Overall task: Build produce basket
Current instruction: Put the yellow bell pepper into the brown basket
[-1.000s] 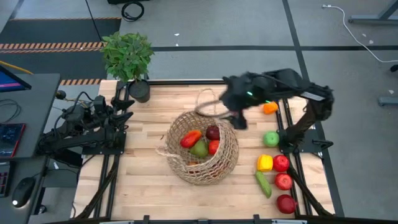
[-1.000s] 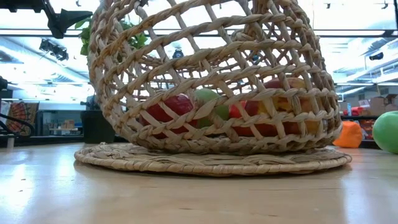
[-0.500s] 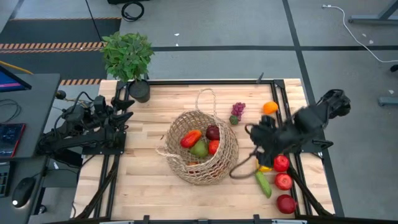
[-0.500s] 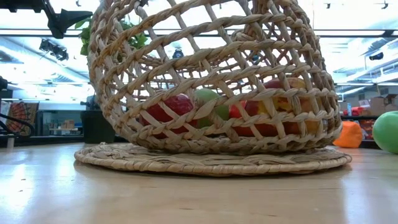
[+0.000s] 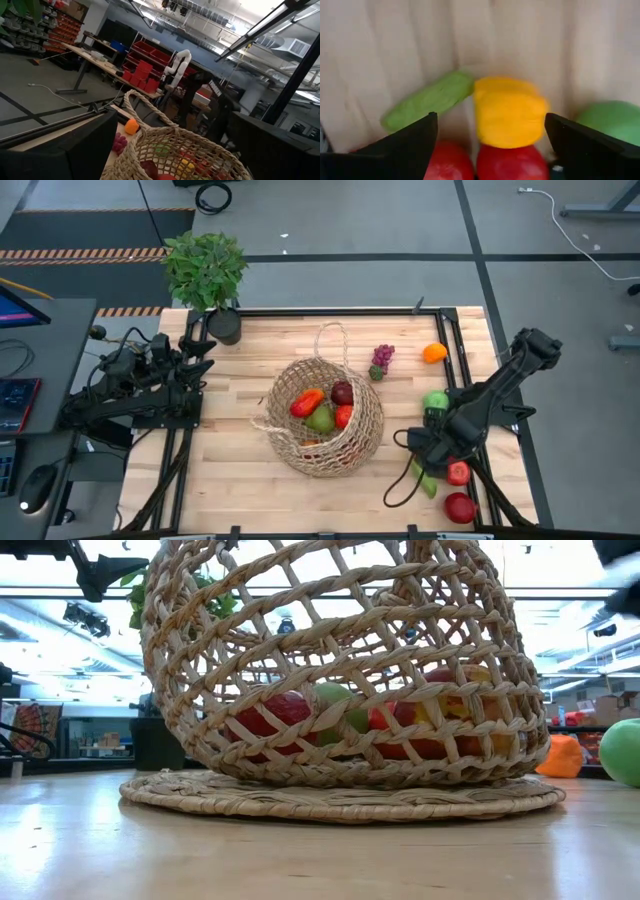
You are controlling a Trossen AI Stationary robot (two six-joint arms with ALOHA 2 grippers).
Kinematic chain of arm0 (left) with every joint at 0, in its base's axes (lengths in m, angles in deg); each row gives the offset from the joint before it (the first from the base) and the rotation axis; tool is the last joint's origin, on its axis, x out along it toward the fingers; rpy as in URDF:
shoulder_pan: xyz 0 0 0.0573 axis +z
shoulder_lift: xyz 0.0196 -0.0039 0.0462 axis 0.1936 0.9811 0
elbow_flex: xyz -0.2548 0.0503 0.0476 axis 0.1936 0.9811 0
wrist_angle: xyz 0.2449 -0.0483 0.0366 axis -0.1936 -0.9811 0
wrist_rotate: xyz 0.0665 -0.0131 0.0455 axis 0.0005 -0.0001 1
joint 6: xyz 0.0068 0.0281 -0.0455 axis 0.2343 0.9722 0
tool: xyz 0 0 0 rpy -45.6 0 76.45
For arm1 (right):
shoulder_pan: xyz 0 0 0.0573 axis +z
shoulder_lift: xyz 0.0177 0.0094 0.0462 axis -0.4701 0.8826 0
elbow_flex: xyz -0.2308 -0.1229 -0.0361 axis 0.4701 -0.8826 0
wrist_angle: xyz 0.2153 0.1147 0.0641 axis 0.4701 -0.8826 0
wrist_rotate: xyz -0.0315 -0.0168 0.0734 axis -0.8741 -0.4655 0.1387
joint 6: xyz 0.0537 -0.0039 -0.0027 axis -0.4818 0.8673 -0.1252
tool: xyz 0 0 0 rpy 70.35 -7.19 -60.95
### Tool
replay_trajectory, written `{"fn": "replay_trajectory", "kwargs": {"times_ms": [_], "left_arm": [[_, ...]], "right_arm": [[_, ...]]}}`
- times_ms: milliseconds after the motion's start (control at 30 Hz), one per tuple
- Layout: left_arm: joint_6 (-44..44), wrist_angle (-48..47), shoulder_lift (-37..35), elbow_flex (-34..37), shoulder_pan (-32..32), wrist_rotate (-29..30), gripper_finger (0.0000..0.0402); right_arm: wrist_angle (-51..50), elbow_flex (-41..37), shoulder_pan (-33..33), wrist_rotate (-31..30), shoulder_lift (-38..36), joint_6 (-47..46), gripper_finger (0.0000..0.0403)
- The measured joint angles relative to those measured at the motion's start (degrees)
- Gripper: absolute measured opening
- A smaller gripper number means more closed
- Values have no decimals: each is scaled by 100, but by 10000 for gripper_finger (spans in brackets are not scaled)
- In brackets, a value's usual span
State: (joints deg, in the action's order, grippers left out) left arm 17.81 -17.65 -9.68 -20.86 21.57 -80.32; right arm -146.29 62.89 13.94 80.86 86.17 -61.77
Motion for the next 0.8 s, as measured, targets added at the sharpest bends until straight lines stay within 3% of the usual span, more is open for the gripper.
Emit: {"fn": "replay_trajectory", "kwargs": {"times_ms": [233, 800], "left_arm": [[-2, -2, 0, 0, 1, -2, 390], [0, 0, 0, 0, 0, 0, 390]], "right_arm": [[195, -738, -227, 279, -60, 191, 398], [1339, -1815, -387, 312, -64, 371, 391]]}}
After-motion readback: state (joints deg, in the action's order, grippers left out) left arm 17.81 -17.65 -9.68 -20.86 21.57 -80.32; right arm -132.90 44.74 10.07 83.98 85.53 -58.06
